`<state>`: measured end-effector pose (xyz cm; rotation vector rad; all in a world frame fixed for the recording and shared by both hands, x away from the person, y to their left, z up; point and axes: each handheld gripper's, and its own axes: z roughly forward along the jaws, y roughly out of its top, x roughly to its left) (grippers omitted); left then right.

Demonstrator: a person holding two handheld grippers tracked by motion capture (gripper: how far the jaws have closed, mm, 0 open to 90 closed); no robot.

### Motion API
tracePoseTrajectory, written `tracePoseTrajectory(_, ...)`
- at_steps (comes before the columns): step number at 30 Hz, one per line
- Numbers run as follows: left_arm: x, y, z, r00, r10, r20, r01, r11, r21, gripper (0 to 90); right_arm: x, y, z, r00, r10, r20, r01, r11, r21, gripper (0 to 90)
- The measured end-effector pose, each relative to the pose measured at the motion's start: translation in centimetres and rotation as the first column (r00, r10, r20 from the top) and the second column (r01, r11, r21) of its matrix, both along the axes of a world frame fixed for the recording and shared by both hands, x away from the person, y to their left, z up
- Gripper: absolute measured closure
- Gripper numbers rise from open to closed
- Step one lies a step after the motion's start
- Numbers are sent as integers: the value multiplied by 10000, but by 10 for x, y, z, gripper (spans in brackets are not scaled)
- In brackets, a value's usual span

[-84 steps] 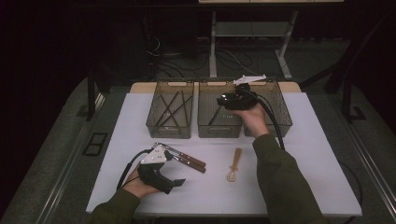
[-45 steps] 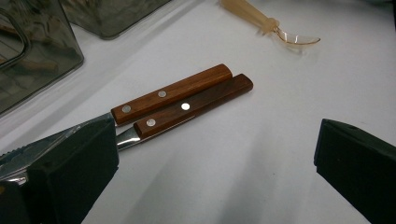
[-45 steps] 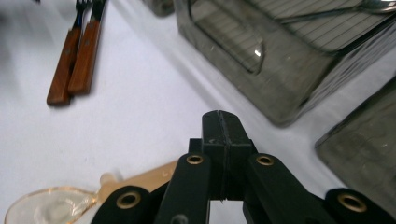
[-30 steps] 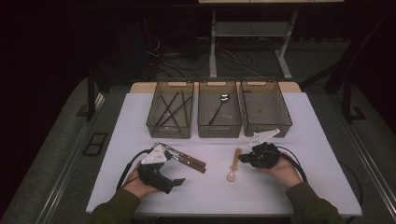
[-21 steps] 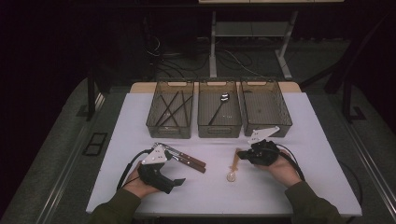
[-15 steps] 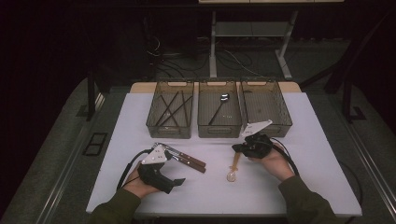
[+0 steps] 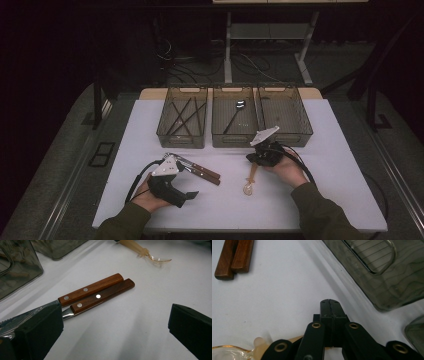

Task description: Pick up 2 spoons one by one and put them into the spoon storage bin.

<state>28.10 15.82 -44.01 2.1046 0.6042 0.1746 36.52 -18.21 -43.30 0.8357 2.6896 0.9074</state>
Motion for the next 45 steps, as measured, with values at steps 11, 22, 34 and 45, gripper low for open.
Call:
tracePoseTrajectory(11, 0, 0, 0, 10000, -34, -25, 34, 10000, 17, 0, -7, -12, 5, 9999, -70, 148, 72, 9999, -93, 898)
tracePoseTrajectory(22, 0, -1, -1, 10000, -21, -20, 21, 10000, 41, 0, -14, -23, 6, 9999, -113, 125, 112, 9999, 29, 898)
tracePoseTrajectory(34, 0, -1, 0, 10000, -21, -19, 22, 10000, 4, 0, -18, -30, 7, 9996, -236, 129, 235, 9997, 78, 898)
tracePoseTrajectory(45, 0, -1, 0, 10000, -20, -19, 20, 10000, 21, 0, -23, -40, 9, 9992, -369, 139, 368, 9993, 105, 898)
